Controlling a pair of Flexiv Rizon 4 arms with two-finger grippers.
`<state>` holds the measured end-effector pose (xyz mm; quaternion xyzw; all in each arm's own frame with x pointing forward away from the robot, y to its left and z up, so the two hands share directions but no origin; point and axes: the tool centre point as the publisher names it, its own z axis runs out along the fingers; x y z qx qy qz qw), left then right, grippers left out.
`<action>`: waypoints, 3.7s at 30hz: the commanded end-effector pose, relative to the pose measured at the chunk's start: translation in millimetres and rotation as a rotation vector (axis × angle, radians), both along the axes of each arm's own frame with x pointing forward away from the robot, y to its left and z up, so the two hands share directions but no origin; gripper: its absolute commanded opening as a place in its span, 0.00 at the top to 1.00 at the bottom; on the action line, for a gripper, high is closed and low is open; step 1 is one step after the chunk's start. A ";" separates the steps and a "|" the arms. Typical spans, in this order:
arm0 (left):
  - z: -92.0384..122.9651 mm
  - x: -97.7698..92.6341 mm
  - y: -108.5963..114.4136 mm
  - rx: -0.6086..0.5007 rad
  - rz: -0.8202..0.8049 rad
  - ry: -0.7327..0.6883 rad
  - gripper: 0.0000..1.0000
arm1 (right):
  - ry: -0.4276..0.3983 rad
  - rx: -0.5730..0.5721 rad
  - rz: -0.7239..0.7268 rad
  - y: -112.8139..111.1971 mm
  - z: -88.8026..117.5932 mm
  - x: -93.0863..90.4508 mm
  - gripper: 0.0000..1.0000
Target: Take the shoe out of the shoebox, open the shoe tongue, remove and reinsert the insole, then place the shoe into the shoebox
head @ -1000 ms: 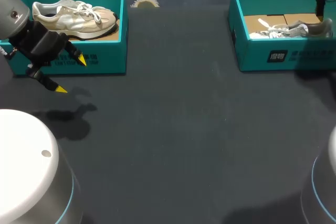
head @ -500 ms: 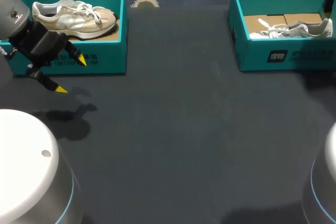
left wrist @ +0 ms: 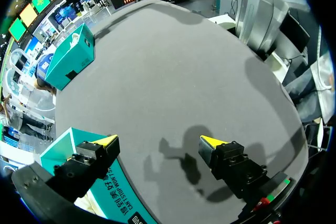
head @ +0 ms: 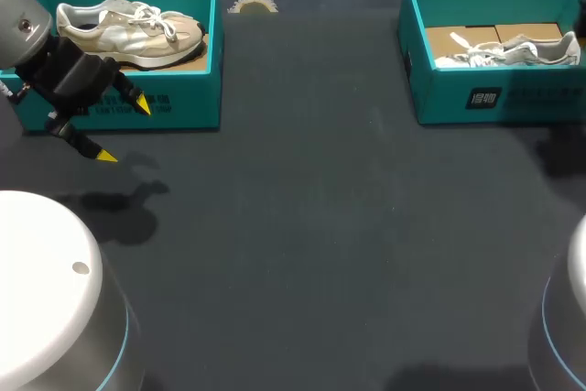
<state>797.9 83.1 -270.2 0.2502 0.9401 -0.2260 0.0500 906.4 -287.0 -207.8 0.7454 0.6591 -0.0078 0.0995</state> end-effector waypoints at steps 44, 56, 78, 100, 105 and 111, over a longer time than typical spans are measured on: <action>27.0 74.4 45.3 0.201 -0.469 -0.300 0.00 | -0.065 0.006 0.055 27.9 33.1 -9.5 0.00; 48.7 126.8 75.5 0.333 -0.593 -0.398 0.00 | -0.065 0.006 0.055 27.9 33.1 -9.5 0.00; 67.9 198.4 111.2 0.464 -0.756 -0.556 0.00 | -0.065 0.006 0.055 27.9 33.1 -9.5 0.00; 75.5 274.6 127.9 0.501 -0.879 -0.561 0.00 | -0.065 0.006 0.055 27.9 33.1 -9.5 0.00; 66.4 296.5 141.7 0.492 -0.918 -0.518 0.00 | -0.065 0.006 0.055 27.9 33.1 -9.5 0.00; 63.5 312.4 151.0 0.514 -0.934 -0.478 0.00 | -0.065 0.006 0.055 27.9 33.1 -9.5 0.00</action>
